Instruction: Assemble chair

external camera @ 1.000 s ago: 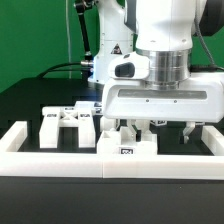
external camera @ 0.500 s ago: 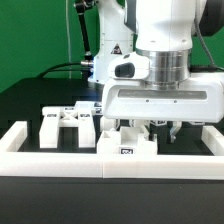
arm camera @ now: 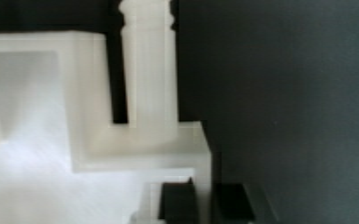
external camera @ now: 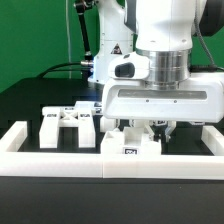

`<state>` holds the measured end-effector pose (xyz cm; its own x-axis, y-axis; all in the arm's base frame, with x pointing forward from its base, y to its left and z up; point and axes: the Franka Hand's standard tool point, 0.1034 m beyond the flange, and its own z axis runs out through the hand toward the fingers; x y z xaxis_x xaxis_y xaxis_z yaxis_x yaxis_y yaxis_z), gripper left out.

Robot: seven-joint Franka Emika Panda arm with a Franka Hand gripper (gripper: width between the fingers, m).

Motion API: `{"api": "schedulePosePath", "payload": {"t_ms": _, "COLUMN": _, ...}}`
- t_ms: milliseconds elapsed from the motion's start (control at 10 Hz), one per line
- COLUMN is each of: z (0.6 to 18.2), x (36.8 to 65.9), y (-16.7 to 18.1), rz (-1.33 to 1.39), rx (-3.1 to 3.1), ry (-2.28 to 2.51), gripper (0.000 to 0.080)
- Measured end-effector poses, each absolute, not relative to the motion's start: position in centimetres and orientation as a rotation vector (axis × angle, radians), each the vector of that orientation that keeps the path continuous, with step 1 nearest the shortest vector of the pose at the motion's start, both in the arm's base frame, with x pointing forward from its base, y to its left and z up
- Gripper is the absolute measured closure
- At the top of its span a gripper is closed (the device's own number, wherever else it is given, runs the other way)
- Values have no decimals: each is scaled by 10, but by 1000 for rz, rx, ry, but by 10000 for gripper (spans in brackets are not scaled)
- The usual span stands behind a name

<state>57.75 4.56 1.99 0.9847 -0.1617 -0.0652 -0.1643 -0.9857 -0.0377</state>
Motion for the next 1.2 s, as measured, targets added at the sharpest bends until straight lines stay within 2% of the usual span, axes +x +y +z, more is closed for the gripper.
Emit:
{"api": "schedulePosePath", "payload": {"t_ms": 300, "z": 20, "x": 577, "y": 49, "rz": 96, "rx": -3088, "ry": 242, "gripper": 766}}
{"api": "schedulePosePath", "payload": {"t_ms": 600, "z": 20, "x": 575, "y": 84, "rz": 90, "rx": -3082, "ry": 146, "gripper": 765}}
{"api": "schedulePosePath", "payload": {"t_ms": 1200, "z": 20, "x": 579, "y": 121, "rz": 71, "rx": -3078, "ry": 56, "gripper": 765}}
